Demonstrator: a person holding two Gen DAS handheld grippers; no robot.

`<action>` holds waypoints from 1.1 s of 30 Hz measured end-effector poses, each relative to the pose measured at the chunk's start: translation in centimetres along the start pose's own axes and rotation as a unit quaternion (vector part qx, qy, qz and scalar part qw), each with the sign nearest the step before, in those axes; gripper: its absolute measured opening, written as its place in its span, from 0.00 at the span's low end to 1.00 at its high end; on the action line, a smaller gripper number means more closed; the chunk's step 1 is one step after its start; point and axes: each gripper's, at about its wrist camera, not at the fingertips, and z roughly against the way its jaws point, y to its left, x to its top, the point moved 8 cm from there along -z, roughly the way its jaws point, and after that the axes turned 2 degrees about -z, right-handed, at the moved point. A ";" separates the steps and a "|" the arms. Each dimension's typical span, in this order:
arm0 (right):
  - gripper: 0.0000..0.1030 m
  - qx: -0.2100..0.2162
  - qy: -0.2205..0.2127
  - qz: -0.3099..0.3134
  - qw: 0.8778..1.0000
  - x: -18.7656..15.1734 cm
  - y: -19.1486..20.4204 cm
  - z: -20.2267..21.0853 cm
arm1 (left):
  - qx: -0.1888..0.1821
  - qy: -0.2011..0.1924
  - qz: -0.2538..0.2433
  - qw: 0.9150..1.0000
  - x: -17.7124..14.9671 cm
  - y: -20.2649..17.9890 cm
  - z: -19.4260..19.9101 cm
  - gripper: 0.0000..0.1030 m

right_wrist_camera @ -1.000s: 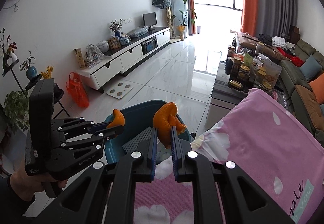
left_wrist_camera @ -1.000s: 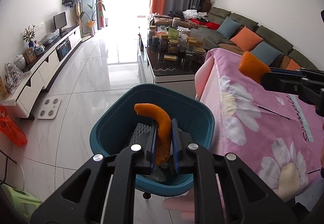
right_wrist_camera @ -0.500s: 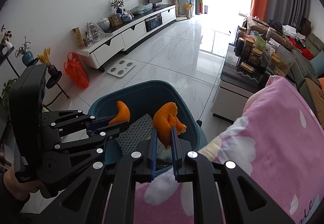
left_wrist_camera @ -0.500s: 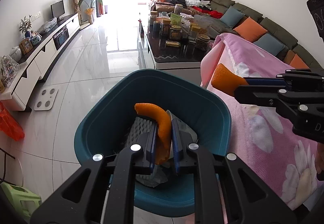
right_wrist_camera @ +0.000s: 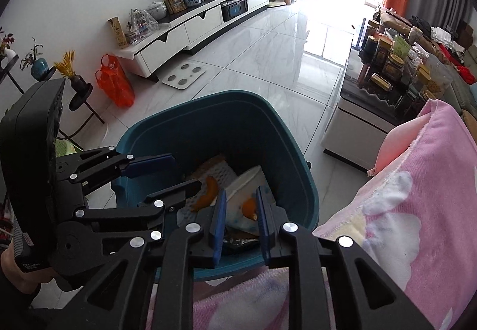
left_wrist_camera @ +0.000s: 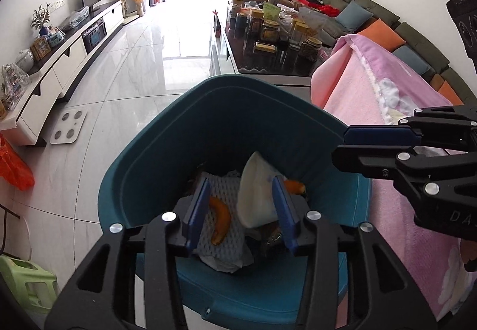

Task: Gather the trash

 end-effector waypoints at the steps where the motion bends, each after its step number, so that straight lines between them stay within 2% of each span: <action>1: 0.19 0.001 -0.001 -0.003 1.000 0.0 -0.1 0.1 | 0.001 -0.002 0.003 1.000 0.2 0.1 -0.1 0.44; 3: 0.21 0.006 -0.008 -0.010 1.000 0.1 -0.2 0.5 | 0.000 -0.007 0.010 1.000 0.7 0.2 0.0 0.48; 5: 0.27 0.010 -0.018 -0.019 1.000 0.3 -0.6 1.2 | 0.000 -0.019 0.017 1.000 1.1 0.6 0.5 0.60; 9: 0.31 0.023 -0.052 -0.041 0.998 0.7 -1.3 3.7 | -0.004 -0.047 0.028 0.998 1.9 0.4 2.4 0.68; 10: 0.33 0.027 -0.061 -0.046 0.997 0.9 -1.5 4.3 | -0.006 -0.056 0.031 0.998 2.0 0.3 2.9 0.76; 12: 0.44 0.032 -0.080 -0.057 0.995 0.8 -1.8 5.8 | -0.009 -0.077 0.036 0.996 2.7 0.0 4.3 0.80; 14: 0.46 0.031 -0.099 -0.064 0.992 0.7 -2.1 7.4 | -0.008 -0.098 0.036 0.995 3.3 -0.4 5.7 0.89; 16: 0.52 0.029 -0.119 -0.072 0.990 0.4 -2.5 8.9 | -0.010 -0.120 0.039 0.992 3.7 -0.7 7.5 0.94; 17: 0.59 0.026 -0.128 -0.076 0.988 0.3 -2.9 9.6 | -0.008 -0.133 0.039 0.990 4.1 -0.9 8.3 0.94; 20: 0.68 0.010 -0.159 -0.088 0.983 -0.4 -3.8 11.9 | -0.007 -0.160 0.040 0.986 4.4 -1.3 10.7 0.94; 21: 0.75 0.001 -0.169 -0.091 0.981 -0.8 -4.3 12.6 | -0.010 -0.168 0.040 0.985 4.6 -1.6 11.4 0.94; 23: 0.76 -0.020 -0.183 -0.097 0.978 -1.5 -5.2 13.9 | -0.010 -0.182 0.036 0.983 4.8 -2.2 12.8 0.94; 29: 0.90 -0.078 -0.220 -0.114 0.966 -4.2 -7.8 17.8 | -0.023 -0.210 0.014 0.977 5.0 -5.7 16.1 0.94; 33: 0.93 -0.124 -0.238 -0.124 0.955 -6.5 -9.3 20.3 | -0.041 -0.220 -0.008 0.975 4.4 -9.0 17.7 0.94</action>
